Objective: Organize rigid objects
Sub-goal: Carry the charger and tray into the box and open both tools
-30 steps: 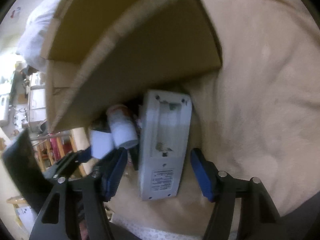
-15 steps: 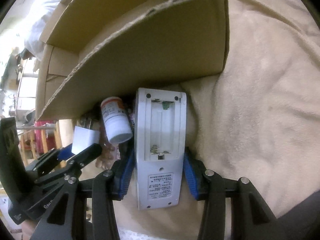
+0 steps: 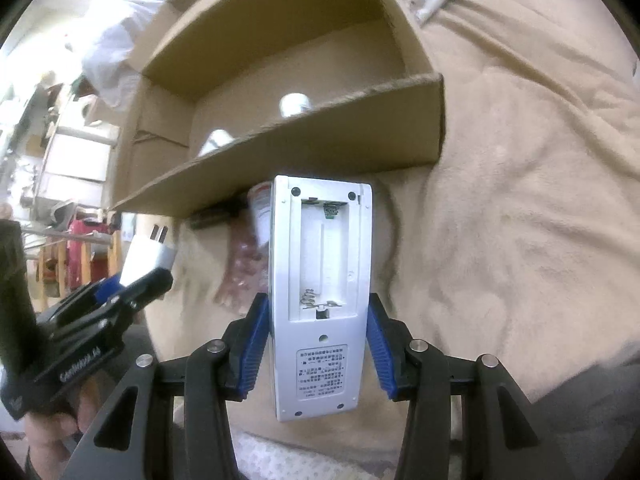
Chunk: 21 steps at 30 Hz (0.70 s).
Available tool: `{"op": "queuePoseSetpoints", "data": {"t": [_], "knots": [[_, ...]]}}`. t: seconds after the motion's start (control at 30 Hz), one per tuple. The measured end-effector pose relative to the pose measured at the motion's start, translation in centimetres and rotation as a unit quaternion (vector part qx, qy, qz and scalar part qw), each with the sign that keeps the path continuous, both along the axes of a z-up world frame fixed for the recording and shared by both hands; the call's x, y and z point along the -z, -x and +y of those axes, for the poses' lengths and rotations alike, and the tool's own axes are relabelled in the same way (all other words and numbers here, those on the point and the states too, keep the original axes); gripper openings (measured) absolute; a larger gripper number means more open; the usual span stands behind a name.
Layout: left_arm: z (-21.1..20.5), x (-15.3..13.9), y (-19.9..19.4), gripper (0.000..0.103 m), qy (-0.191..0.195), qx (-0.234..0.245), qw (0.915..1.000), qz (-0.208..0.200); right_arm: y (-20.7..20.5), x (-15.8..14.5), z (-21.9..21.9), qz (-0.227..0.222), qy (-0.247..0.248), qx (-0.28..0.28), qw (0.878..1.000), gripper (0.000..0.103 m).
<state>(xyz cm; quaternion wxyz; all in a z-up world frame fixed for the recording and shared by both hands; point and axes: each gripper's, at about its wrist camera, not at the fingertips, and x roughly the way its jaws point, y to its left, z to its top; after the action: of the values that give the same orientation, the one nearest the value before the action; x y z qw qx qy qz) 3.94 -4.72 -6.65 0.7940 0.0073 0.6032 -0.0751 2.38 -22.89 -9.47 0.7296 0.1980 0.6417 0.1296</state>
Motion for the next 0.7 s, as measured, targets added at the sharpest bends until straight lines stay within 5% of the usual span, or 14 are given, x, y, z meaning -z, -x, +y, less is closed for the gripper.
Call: {"op": "queuePoseSetpoints", "data": {"t": [0.37,0.7], "knots": [[1.9,-4.4,-0.5,0.040,0.010,-0.023,0.9988,-0.041,0.5,-4.5,-0.8,-0.054,-0.020,-0.021,0.998,0.049],[1.9,-6.7,-4.7,0.040,-0.003,-0.020,0.9975,-0.068,-3.8,-8.9,-1.7,-0.110,-0.031,-0.020,0.993,0.049]]}}
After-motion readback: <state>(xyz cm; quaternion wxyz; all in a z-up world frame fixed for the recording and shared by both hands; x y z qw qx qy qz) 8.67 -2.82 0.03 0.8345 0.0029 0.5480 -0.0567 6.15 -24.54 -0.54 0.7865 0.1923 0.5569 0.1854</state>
